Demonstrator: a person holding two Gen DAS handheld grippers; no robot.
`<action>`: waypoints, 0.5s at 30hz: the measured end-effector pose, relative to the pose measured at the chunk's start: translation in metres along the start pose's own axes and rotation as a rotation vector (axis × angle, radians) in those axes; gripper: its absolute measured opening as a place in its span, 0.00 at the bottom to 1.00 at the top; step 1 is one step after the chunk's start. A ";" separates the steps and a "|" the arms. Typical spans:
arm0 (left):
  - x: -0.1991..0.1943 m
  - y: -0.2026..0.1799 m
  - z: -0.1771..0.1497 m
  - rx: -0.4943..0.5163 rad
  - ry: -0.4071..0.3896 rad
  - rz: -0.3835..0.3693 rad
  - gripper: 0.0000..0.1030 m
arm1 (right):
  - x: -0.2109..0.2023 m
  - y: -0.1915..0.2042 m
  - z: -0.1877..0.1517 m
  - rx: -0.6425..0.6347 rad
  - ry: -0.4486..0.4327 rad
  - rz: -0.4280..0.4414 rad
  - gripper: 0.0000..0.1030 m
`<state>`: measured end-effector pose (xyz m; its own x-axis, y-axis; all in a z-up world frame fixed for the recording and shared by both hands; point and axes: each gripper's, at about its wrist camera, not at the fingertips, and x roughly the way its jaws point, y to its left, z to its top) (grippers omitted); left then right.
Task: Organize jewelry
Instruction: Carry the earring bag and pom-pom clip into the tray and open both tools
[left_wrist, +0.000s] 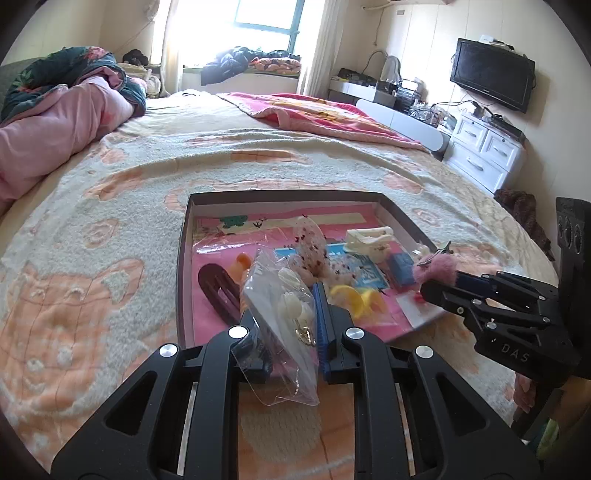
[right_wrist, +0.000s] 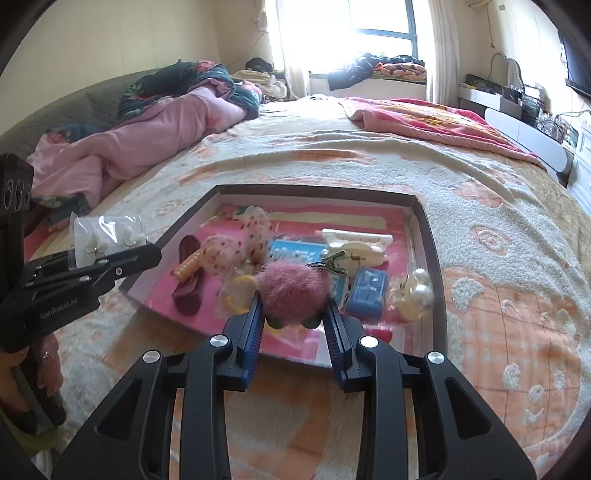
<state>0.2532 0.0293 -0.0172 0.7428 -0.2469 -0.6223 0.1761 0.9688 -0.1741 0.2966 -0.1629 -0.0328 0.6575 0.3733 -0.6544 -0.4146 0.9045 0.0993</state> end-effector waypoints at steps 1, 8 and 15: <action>0.004 0.001 0.001 -0.002 0.004 0.001 0.11 | 0.003 -0.002 0.002 0.006 0.001 -0.006 0.29; 0.029 0.004 0.005 -0.005 0.033 0.016 0.11 | 0.022 -0.017 0.011 0.052 0.004 -0.044 0.29; 0.046 0.005 0.013 -0.013 0.039 0.026 0.11 | 0.040 -0.030 0.014 0.084 0.014 -0.103 0.29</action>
<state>0.2966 0.0233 -0.0373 0.7210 -0.2221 -0.6564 0.1486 0.9747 -0.1667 0.3443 -0.1718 -0.0512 0.6844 0.2753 -0.6751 -0.2911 0.9521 0.0931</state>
